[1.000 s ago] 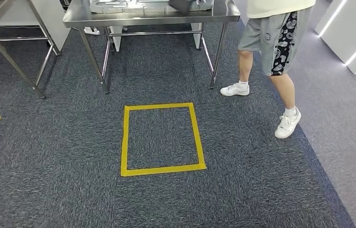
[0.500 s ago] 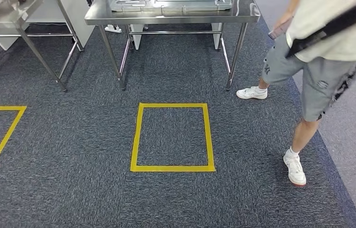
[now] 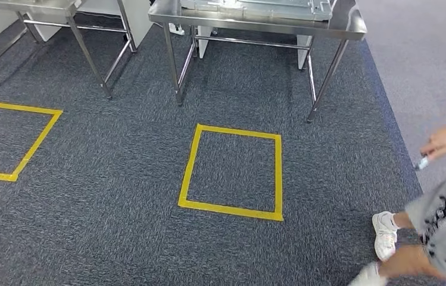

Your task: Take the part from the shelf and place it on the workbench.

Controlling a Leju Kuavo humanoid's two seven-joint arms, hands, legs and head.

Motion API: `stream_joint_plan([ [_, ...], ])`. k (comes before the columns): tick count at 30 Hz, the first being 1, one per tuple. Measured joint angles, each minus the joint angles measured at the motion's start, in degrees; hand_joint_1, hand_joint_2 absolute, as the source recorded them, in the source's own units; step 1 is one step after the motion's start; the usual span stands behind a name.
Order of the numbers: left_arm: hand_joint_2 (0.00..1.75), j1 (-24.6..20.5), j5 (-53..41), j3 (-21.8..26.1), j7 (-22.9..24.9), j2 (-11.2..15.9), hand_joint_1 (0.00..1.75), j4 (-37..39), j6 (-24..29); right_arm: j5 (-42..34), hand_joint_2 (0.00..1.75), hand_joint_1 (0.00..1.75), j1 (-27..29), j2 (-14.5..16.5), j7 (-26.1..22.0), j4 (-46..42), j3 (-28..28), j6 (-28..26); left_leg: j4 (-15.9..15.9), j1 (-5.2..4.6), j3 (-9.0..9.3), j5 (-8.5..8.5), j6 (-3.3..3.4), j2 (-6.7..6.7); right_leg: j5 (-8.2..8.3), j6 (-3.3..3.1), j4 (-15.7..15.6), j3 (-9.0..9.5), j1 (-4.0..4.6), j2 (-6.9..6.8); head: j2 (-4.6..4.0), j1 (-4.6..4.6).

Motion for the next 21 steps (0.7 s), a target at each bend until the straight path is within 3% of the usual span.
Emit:
stream_joint_plan([
  [2,0.00,0.0,0.0,0.0,0.2,0.0,0.00,0.0,0.2,0.2,0.00,0.00,0.1,0.1,0.3,0.0,0.0,0.1,0.1,-0.05,-0.35,0.18,0.15,-1.09,-2.97,0.18,7.1,-3.29,-0.10,0.99,0.00,-0.01],
  [3,0.00,0.1,0.0,0.0,0.4,0.0,0.00,0.0,0.5,0.2,0.00,0.00,0.2,0.1,0.4,0.0,0.0,0.2,0.2,-0.05,-0.46,0.23,0.11,-1.71,-2.96,0.22,8.4,-3.94,-0.12,1.12,0.00,-0.01],
  [4,0.00,0.2,0.0,0.0,0.8,0.0,0.00,0.0,0.7,0.2,0.00,0.00,0.3,0.2,0.6,0.0,0.0,0.2,0.3,-0.04,-0.53,0.27,0.04,-2.37,-1.83,0.22,7.5,-3.49,-0.15,1.23,0.00,-0.01],
  [5,0.00,0.3,0.0,0.0,1.2,0.0,0.00,0.0,1.0,0.1,0.00,0.00,0.3,0.2,0.9,0.0,0.0,0.2,0.4,-0.02,-0.57,0.30,-0.07,-3.05,0.12,0.14,4.4,-1.95,-0.20,1.57,0.00,-0.01],
  [7,0.00,0.3,-0.1,-0.1,2.0,0.0,0.00,0.0,1.3,0.0,0.00,0.00,0.3,0.4,1.6,0.0,0.0,0.0,0.9,-0.05,-0.86,0.24,-0.45,-4.27,3.44,-0.19,-3.6,1.93,-0.35,3.73,0.00,-0.01],
  [9,0.00,0.2,-0.1,-0.5,2.7,0.0,0.00,0.0,1.5,0.0,0.00,0.00,0.3,0.7,2.6,0.1,0.0,-0.3,1.2,-0.12,-1.35,0.20,-1.11,-5.26,4.25,-0.62,-7.3,3.55,-0.27,5.03,0.00,-0.01],
  [11,0.00,0.3,-0.2,-0.9,3.9,0.0,0.00,0.0,2.0,0.1,0.00,0.00,0.2,1.2,3.5,0.1,0.0,-0.4,1.2,-0.06,-1.69,0.30,-1.92,-6.15,4.29,-1.26,-7.5,3.56,-0.13,4.04,0.00,-0.01],
  [12,0.00,0.5,-0.2,-1.1,4.6,0.0,0.00,0.0,2.3,0.2,0.00,0.00,0.2,1.5,4.0,0.1,0.0,-0.4,1.5,0.01,-1.94,0.07,-2.22,-5.97,4.42,-1.71,-7.7,3.63,-0.19,3.45,0.00,-0.01],
  [14,0.00,0.7,-0.3,-1.6,5.7,0.0,0.00,0.0,2.7,0.2,0.00,0.00,0.3,1.9,4.5,0.2,0.0,-0.5,5.0,0.12,-3.55,-2.17,-2.65,-4.06,4.68,-2.50,-8.1,3.69,-0.44,2.17,0.00,-0.05],
  [16,0.00,0.7,-0.3,-2.1,6.2,0.0,0.00,0.0,2.8,0.2,0.00,0.00,0.5,2.1,4.7,0.2,0.0,-0.5,12.6,0.25,-7.23,-6.22,-3.04,-1.80,4.65,-2.84,-8.1,3.61,-0.30,0.75,0.00,-0.10],
  [17,0.00,0.7,-0.3,-2.3,6.3,0.0,0.00,0.0,2.8,0.2,0.00,0.00,0.6,2.2,4.8,0.2,0.0,-0.5,16.2,0.31,-8.96,-7.63,-3.26,-1.33,4.61,-2.85,-8.1,3.58,-0.22,0.01,0.00,-0.09],
  [18,0.00,0.8,-0.3,-2.5,6.4,0.0,0.00,0.1,2.9,0.2,0.00,0.00,0.7,2.3,4.8,0.2,0.0,-0.5,18.2,0.34,-9.91,-8.00,-3.42,-1.07,4.56,-2.83,-8.1,3.57,-0.17,-0.72,0.00,-0.09],
  [19,0.00,0.9,-0.3,-2.6,6.5,0.0,0.00,0.1,2.9,0.1,0.00,0.00,0.7,2.3,4.8,0.2,0.0,-0.5,17.8,0.36,-9.68,-7.19,-3.50,-0.88,4.50,-2.77,-8.1,3.61,-0.16,-1.38,0.00,-0.09],
  [21,0.00,1.0,-0.4,-2.9,6.6,0.0,0.00,0.1,2.9,-0.3,0.00,0.00,0.7,2.4,4.9,0.2,0.0,-0.6,11.0,0.39,-6.00,-3.40,-3.44,0.27,4.27,-2.49,-8.0,3.91,-0.15,-2.67,0.00,-0.09],
])
